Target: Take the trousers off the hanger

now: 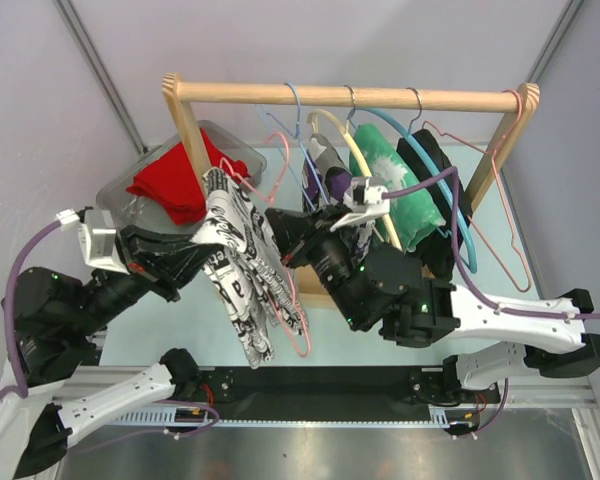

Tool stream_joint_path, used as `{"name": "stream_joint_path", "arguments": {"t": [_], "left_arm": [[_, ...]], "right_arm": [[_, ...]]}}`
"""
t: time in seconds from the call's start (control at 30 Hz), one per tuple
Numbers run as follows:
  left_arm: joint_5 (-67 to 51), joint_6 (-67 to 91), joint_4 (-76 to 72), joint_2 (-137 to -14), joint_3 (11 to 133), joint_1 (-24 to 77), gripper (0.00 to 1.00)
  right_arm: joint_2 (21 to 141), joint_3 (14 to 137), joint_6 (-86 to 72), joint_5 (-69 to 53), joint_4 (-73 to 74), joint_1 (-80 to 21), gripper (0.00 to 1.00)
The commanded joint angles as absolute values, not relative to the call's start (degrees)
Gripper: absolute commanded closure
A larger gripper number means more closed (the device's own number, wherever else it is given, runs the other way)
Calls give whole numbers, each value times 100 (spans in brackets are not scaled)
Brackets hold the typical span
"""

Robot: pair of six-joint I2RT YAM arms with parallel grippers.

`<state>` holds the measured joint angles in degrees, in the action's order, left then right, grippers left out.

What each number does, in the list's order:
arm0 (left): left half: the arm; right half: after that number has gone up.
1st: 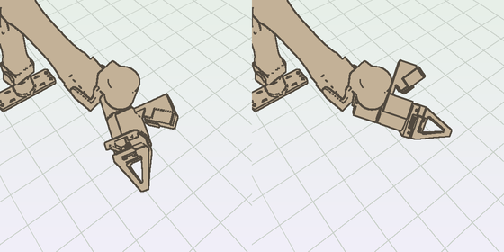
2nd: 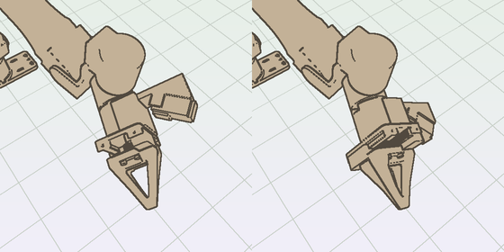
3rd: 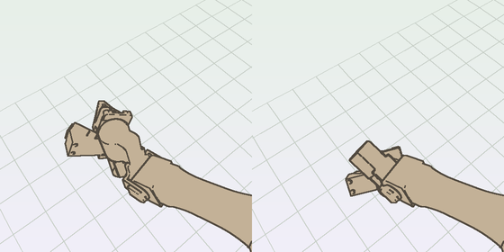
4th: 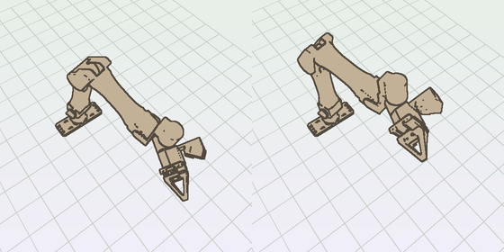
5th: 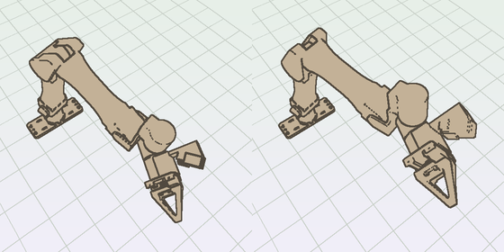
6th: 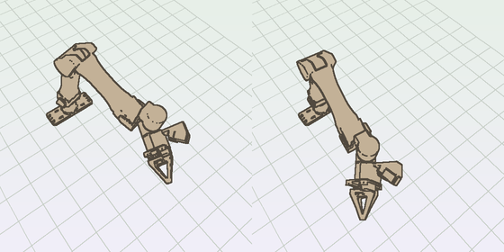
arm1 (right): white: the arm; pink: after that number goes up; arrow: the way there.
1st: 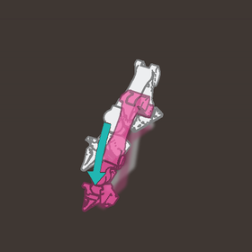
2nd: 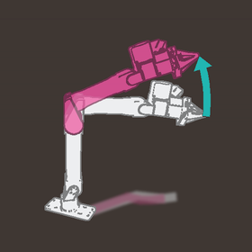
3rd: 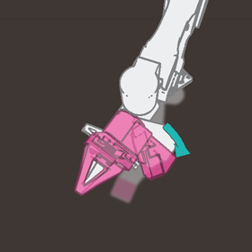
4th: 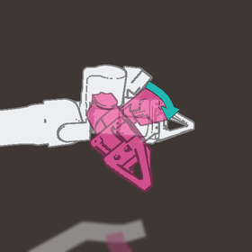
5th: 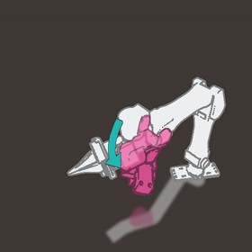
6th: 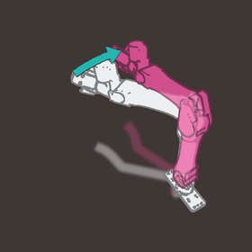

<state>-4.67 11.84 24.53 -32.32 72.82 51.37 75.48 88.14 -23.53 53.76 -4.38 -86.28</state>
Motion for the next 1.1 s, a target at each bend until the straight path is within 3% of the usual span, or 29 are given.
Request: {"name": "stream_joint_path", "arguments": {"t": [0.0,0.53,1.07], "left_arm": [[-238,1590,1310,-3138,7743,5150,100],[1053,1415,2757,-3410,8552,5150,100],[3532,1353,3665,-2962,6470,5150,100]], "right_arm": [[7541,8343,-1663,6213,-817,-8850,100],[7401,7462,-79,6496,-1986,-9044,100],[6794,6900,334,5801,-2188,-8763,100]]}}
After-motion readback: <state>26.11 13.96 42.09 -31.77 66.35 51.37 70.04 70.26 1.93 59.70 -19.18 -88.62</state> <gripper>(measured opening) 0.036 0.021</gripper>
